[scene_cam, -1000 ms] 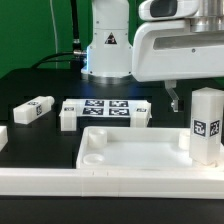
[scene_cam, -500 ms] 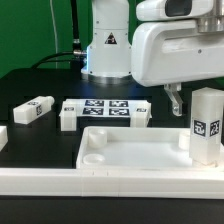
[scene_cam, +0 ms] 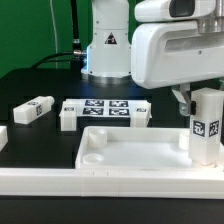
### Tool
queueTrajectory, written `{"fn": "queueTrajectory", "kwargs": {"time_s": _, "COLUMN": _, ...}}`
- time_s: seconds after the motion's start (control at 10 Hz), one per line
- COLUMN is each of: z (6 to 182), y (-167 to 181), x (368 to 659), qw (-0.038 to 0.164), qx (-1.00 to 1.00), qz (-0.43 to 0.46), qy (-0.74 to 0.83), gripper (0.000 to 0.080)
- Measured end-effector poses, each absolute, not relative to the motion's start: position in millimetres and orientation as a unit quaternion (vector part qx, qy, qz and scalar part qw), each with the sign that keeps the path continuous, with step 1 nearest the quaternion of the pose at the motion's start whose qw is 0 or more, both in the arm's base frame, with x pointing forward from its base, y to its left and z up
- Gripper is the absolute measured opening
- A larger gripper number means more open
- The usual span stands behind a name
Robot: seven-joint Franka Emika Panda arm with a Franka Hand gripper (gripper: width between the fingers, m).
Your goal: Assemble desk
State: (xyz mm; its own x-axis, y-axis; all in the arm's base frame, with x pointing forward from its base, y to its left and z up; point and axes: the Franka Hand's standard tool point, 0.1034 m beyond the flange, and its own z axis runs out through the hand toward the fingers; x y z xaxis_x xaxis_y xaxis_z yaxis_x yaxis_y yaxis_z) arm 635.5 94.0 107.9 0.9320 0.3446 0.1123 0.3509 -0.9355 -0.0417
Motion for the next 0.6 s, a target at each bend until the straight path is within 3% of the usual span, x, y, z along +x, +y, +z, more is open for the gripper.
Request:
{"fn": "queueTrajectory", "kwargs": {"time_s": 0.3, "z": 107.8, "y": 94.0, "x": 635.5, "qw": 0.031, "qx": -0.984, "qz": -0.051, "qy": -0.165, "gripper": 0.0288}}
{"fn": "queueTrajectory", "kwargs": {"time_s": 0.6, "z": 108.4, "y": 89.5, "x": 636.8, "qw": 0.038, "qx": -0.997, "qz": -0.045, "qy": -0.049, "gripper": 0.0288}}
